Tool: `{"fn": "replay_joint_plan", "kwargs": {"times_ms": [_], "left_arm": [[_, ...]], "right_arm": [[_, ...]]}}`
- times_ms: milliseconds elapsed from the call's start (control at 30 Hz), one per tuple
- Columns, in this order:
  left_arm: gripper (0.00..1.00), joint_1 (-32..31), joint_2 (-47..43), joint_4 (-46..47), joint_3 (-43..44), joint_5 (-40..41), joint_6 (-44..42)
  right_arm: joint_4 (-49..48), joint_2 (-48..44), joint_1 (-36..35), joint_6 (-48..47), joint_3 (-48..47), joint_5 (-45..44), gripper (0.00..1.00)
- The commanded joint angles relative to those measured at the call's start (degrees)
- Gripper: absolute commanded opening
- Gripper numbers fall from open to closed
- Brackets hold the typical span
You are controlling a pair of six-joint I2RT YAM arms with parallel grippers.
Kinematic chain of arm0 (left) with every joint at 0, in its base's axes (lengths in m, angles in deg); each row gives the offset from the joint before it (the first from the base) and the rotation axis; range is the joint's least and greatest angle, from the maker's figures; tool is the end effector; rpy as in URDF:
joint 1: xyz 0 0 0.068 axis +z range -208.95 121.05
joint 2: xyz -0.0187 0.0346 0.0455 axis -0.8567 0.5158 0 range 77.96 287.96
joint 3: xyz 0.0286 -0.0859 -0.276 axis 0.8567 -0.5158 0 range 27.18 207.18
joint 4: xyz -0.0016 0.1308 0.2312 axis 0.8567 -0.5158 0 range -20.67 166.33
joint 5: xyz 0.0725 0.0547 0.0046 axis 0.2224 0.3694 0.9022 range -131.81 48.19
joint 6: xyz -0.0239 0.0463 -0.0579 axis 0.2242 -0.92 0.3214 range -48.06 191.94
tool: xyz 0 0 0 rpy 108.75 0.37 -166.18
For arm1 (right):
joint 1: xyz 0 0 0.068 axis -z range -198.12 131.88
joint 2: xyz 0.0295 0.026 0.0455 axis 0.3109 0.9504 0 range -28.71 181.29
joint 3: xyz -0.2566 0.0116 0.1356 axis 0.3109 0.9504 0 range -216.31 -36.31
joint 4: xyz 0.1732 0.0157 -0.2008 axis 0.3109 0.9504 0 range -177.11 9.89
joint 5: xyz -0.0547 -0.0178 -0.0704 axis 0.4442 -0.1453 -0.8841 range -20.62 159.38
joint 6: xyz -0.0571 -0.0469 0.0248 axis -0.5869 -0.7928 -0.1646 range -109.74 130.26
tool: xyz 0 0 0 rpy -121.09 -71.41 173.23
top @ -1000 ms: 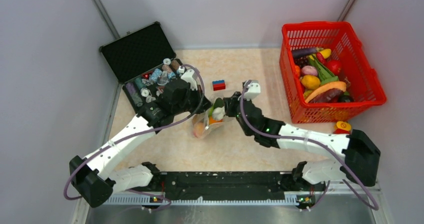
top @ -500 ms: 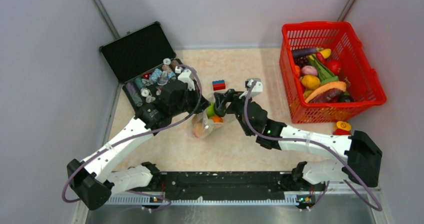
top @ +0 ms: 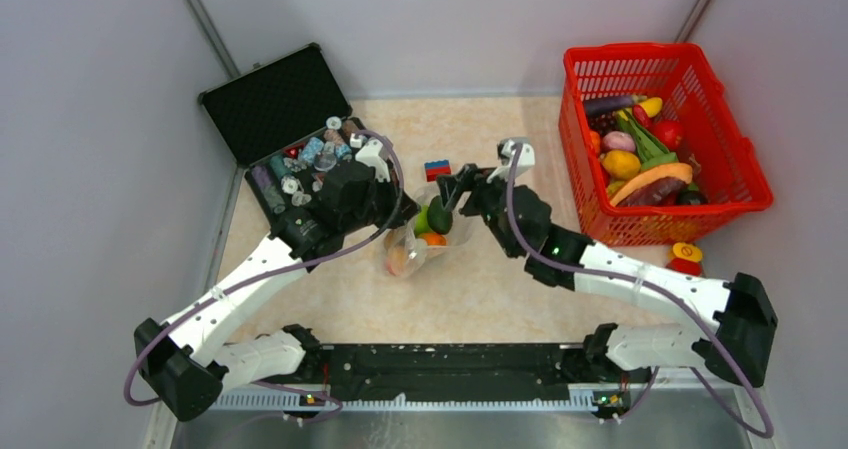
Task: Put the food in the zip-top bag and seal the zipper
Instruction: Place the fake vegetable in the zipper food storage bag.
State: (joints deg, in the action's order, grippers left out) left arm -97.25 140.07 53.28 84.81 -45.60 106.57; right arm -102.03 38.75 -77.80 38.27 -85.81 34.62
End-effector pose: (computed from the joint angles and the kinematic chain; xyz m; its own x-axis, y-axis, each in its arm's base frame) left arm 0.2059 -0.1683 0.3384 -0.6760 -0.1887 -0.7123 0.3407 0.7771 -0.5292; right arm 0.1823 0.2365 0.3475 -0.2218 0.3851 -0.8958 -0.3599 0.8215 0.4423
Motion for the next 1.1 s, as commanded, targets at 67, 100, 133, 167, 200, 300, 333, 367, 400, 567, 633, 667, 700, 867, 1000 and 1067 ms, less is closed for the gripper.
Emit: {"fn": "replay_joint_plan", "kwargs": {"times_ms": [67,100,133,167,200,300,333,367,400,567,633,667,700,867,1000,1067], "left_arm": [[0.00,0.23,-1.15,2.56,-0.25,0.53,0.35],[0.00,0.25,-1.19,2.61,-0.38,0.62,0.35],[0.00,0.25,-1.20,2.70,-0.47,0.68,0.30],[0.00,0.25,-1.20,2.74,-0.43,0.50,0.34],[0.00,0.23,-1.06,2.77,-0.29,0.26,0.28],[0.00,0.18,-0.77,2.44,0.33,-0.17,-0.08],[0.00,0.24,-0.68,2.40,0.35,-0.10,-0.17],[0.00,0.20,-0.67,2.31,0.38,-0.08,-0.30],[0.00,0.24,-0.52,2.24,0.38,-0.10,-0.39],[0.00,0.23,0.29,1.40,1.13,-0.24,-0.93],[0.00,0.20,0.21,1.18,1.34,0.11,-1.10],[0.00,0.24,0.14,1.04,1.35,0.35,-1.25],[0.00,0.17,-0.02,0.93,1.35,0.64,-1.30],[0.00,0.33,-0.23,0.81,1.61,1.55,-1.84],[0.00,0.42,-0.14,0.52,1.75,1.39,-2.06],[0.00,0.51,-0.39,0.14,1.79,1.57,-2.20]], "right_arm": [[14.64,-3.26,11.31,-2.06,-10.28,13.45,0.68],[16.37,-3.52,13.08,-2.90,-10.47,15.55,0.68],[17.01,-3.59,15.05,-3.98,-10.52,17.78,0.68],[17.94,-3.58,17.37,-4.93,-10.78,19.86,0.69],[20.29,-3.31,19.25,-5.27,-12.16,20.26,0.69],[28.23,-2.09,22.04,-10.50,-17.14,13.03,0.69],[29.96,-1.73,22.70,-12.97,-18.94,9.63,0.70],[31.86,-1.44,23.83,-15.39,-20.54,6.61,0.71],[32.83,-1.31,25.39,-16.68,-21.79,5.52,0.72],[32.25,-1.52,37.34,-19.61,-24.35,7.81,0.73],[32.31,-0.74,42.05,-19.42,-25.25,10.14,0.73],[32.22,-0.14,44.45,-19.06,-25.60,11.72,0.73],[32.25,0.54,47.10,-18.26,-25.95,13.96,0.73],[26.44,5.96,57.91,-13.88,-25.60,22.22,0.74],[26.53,14.55,66.08,-6.28,-29.21,31.48,0.74],[29.70,18.80,68.07,-5.49,-33.53,32.75,0.74]]}}
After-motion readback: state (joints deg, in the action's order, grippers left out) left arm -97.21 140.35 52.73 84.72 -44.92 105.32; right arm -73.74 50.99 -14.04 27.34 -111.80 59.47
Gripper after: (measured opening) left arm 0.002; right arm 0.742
